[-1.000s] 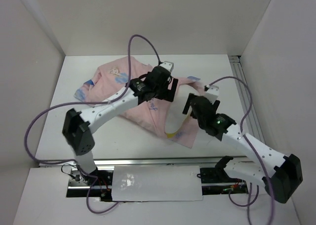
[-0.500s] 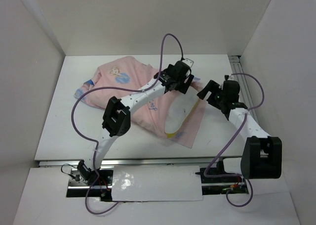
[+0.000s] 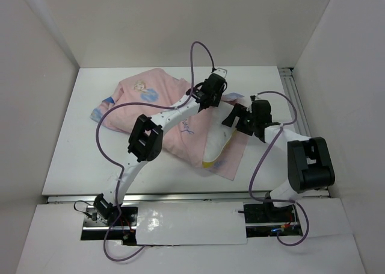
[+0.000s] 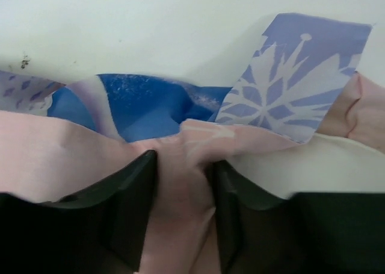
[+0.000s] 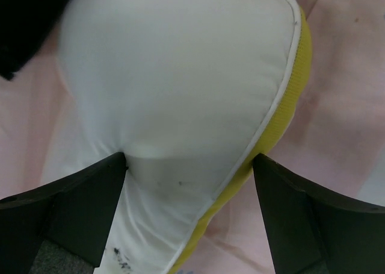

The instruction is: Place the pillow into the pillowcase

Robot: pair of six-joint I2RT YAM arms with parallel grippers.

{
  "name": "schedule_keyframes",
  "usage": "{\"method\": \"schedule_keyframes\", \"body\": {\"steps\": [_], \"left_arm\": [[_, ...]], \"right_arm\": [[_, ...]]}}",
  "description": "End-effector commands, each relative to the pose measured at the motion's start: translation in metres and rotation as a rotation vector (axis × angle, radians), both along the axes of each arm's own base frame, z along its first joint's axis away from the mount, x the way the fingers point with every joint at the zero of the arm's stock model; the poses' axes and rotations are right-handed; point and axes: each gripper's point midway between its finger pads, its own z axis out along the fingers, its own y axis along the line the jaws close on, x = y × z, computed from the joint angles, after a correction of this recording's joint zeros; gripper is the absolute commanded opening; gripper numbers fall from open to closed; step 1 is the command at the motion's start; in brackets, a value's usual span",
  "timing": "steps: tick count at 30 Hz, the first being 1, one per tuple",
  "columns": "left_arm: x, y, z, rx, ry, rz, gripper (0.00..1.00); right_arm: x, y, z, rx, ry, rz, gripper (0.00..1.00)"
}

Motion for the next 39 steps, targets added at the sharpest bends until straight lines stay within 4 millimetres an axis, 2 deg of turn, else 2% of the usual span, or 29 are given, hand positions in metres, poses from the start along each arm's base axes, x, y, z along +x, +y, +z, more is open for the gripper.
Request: {"method": "schedule_keyframes", "body": {"steps": [1,2,3,4,5,6,7,9,10,11,12,13,16,17,18,19,20,21,23,24,26,27,28,30,33,34,37,38,39], "left_arm": [[0.01,-0.03,0.02,-0.134,-0.062,-0.038,0.51],[0.01,-0.033,0.035,-0.159,-0.08,-0.049,0.43],[0.008,-0.032,0.038,-0.169,-0.077,-0.042,0.28],[0.01,-0.033,0.044,-0.185,-0.096,-0.043,0.19],[0.008,-0.032,0.049,-0.188,-0.099,-0.043,0.11],[0.007,-0.031,0.07,-0.216,-0.121,-0.04,0.04],[0.003,-0.031,0.075,-0.222,-0.12,-0.049,0.0],[-0.009,-0.027,0.106,-0.215,-0.16,-0.081,0.0],[-0.016,-0.027,0.119,-0.215,-0.185,-0.089,0.0],[-0.022,-0.027,0.133,-0.219,-0.212,-0.093,0.0],[-0.027,-0.012,0.157,-0.205,-0.259,-0.074,0.0],[-0.035,-0.01,0.171,-0.2,-0.282,-0.072,0.0],[-0.053,0.001,0.218,-0.195,-0.361,-0.056,0.0],[-0.065,0.004,0.246,-0.217,-0.391,-0.068,0.0],[-0.069,0.011,0.261,-0.22,-0.412,-0.062,0.0],[-0.078,0.01,0.278,-0.245,-0.433,-0.071,0.0],[-0.085,0.014,0.287,-0.241,-0.445,-0.07,0.0],[-0.099,0.015,0.305,-0.25,-0.469,-0.093,0.0],[-0.114,0.016,0.326,-0.247,-0.509,-0.106,0.0],[-0.129,0.006,0.331,-0.25,-0.517,-0.144,0.0],[-0.145,0.001,0.349,-0.259,-0.544,-0.172,0.0],[-0.162,-0.01,0.356,-0.273,-0.548,-0.222,0.0],[-0.169,-0.016,0.356,-0.27,-0.55,-0.242,0.0],[-0.183,-0.021,0.378,-0.303,-0.584,-0.274,0.0],[-0.202,-0.025,0.398,-0.359,-0.575,-0.32,0.0],[-0.214,-0.034,0.398,-0.367,-0.57,-0.348,0.0],[-0.236,-0.033,0.409,-0.404,-0.582,-0.387,0.0],[-0.235,-0.034,0.406,-0.397,-0.577,-0.388,0.0],[-0.242,-0.034,0.413,-0.416,-0.587,-0.397,0.0]], "right_arm": [[0.012,0.014,0.0,0.02,-0.052,0.016,0.93],[0.018,0.012,-0.003,0.01,-0.068,0.0,0.93],[0.022,0.013,-0.001,0.003,-0.086,-0.022,0.9],[0.026,0.014,-0.001,0.006,-0.098,-0.023,0.84],[0.033,0.017,0.008,0.01,-0.148,-0.023,0.72],[0.035,0.02,0.013,0.024,-0.168,-0.008,0.55],[0.038,0.021,0.016,0.02,-0.191,-0.002,0.26],[0.043,0.022,0.039,-0.002,-0.289,0.035,0.03],[0.039,0.031,0.047,-0.025,-0.326,0.079,0.0],[0.038,0.036,0.073,-0.054,-0.423,0.117,0.0],[0.033,0.049,0.088,-0.13,-0.517,0.197,0.0],[0.027,0.054,0.117,-0.162,-0.612,0.221,0.0],[0.009,0.063,0.149,-0.253,-0.756,0.282,0.0],[-0.003,0.063,0.172,-0.251,-0.824,0.285,0.0],[-0.012,0.069,0.189,-0.239,-0.883,0.31,0.0],[-0.019,0.068,0.196,-0.24,-0.911,0.321,0.0],[-0.033,0.079,0.206,-0.23,-0.969,0.381,0.0],[-0.047,0.081,0.231,-0.219,-1.059,0.401,0.0],[-0.071,0.1,0.251,-0.209,-1.173,0.499,0.0],[-0.077,0.103,0.259,-0.21,-1.213,0.51,0.0],[-0.086,0.112,0.28,-0.232,-1.316,0.521,0.0],[-0.083,0.113,0.282,-0.247,-1.331,0.522,0.0],[-0.085,0.12,0.286,-0.243,-1.356,0.547,0.0],[-0.096,0.138,0.301,-0.216,-1.411,0.637,0.0],[-0.09,0.152,0.31,-0.21,-1.428,0.597,0.0],[-0.08,0.151,0.312,-0.22,-1.435,0.551,0.0],[-0.051,0.141,0.318,-0.222,-1.407,0.397,0.0],[-0.046,0.142,0.315,-0.211,-1.39,0.378,0.0],[-0.034,0.142,0.311,-0.213,-1.373,0.361,0.0]]}}
